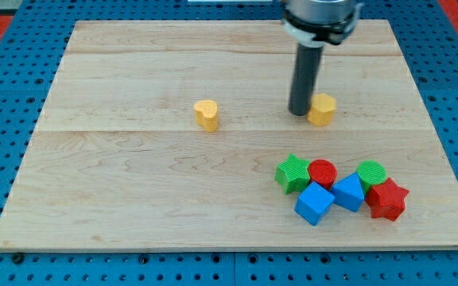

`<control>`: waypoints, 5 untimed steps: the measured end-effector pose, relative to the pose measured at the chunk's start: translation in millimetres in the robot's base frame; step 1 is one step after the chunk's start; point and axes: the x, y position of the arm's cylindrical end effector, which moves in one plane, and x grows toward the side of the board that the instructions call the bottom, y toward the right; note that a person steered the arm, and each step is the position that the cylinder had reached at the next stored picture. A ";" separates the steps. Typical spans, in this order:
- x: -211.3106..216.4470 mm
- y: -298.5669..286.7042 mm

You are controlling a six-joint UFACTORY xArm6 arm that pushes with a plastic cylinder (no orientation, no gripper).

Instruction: Slightly move the hexagon to the center right

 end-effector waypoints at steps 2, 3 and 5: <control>47.7 -3.9; 23.7 28.8; 27.4 20.9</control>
